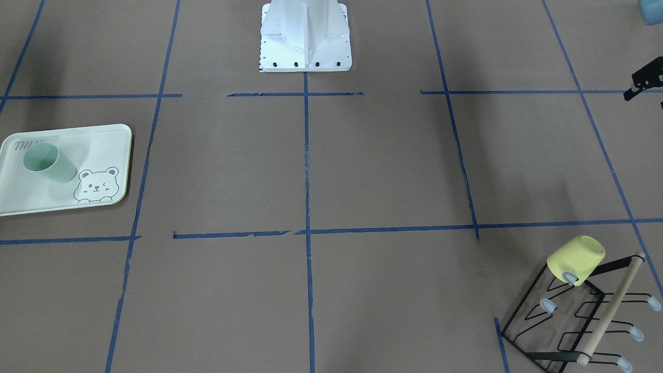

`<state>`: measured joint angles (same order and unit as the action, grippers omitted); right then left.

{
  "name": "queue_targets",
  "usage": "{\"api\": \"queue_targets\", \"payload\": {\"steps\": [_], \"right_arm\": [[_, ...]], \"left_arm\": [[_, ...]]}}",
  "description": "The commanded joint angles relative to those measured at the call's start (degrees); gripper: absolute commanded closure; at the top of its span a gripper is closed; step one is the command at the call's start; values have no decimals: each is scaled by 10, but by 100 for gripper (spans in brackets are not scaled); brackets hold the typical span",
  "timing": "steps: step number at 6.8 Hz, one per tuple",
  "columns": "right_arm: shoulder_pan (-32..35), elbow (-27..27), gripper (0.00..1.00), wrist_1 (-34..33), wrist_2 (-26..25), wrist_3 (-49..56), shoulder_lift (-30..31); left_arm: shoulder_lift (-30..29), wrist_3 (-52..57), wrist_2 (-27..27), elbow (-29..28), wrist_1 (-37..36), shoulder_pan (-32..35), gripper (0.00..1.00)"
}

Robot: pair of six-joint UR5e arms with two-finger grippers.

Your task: Left arm grabs green cup and hands to right arm on tray

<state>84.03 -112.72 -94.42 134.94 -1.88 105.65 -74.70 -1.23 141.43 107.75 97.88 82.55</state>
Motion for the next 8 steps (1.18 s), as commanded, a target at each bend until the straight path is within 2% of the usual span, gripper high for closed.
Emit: {"api": "queue_targets", "payload": {"steps": [1, 3, 7, 8], "right_arm": [[29, 0, 0, -34, -2, 65, -1], [29, -6, 0, -31, -13, 71, 23], [28, -3, 0, -26, -21, 72, 27], [28, -3, 0, -26, -14, 71, 25]], "left_arm": [[-2, 60, -4, 22, -64, 22, 0], [-3, 94, -62, 25, -64, 38, 0], [11, 87, -60, 29, -87, 42, 0], [11, 93, -59, 19, -74, 42, 0]]}}
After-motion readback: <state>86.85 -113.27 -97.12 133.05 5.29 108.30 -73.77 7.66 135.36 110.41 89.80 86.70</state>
